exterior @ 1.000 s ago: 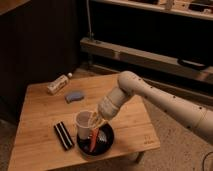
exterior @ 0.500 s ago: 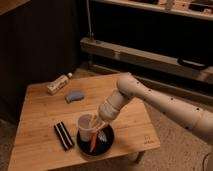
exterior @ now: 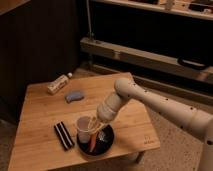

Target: Place the ceramic cup in the ceramic bowl

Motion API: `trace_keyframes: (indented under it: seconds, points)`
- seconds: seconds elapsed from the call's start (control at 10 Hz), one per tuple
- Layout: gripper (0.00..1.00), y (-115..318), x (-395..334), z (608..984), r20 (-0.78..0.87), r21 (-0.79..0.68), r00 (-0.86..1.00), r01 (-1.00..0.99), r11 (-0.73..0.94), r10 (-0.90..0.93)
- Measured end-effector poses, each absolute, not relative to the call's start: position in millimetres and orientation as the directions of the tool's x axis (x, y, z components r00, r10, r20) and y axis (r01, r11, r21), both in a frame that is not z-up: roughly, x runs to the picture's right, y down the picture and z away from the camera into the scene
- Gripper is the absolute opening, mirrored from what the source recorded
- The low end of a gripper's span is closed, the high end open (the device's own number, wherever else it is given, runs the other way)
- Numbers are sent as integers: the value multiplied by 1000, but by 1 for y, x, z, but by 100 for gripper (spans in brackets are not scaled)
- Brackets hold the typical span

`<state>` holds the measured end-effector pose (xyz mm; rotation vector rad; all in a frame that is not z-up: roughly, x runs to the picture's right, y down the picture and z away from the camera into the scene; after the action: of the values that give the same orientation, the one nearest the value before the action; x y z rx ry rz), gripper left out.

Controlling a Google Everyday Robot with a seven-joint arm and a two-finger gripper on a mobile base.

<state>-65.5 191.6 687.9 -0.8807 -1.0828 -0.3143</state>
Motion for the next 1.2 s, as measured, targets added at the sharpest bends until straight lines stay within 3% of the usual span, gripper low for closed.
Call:
trace_keyframes:
  seconds: [0.4, 0.5, 1.2]
  points:
    - [74, 194, -70, 689, 868, -460, 467, 630, 625, 169]
    - [78, 195, -71, 690, 869, -459, 467, 632, 624, 166]
    - [80, 196, -75, 689, 882, -438, 448, 660, 610, 148]
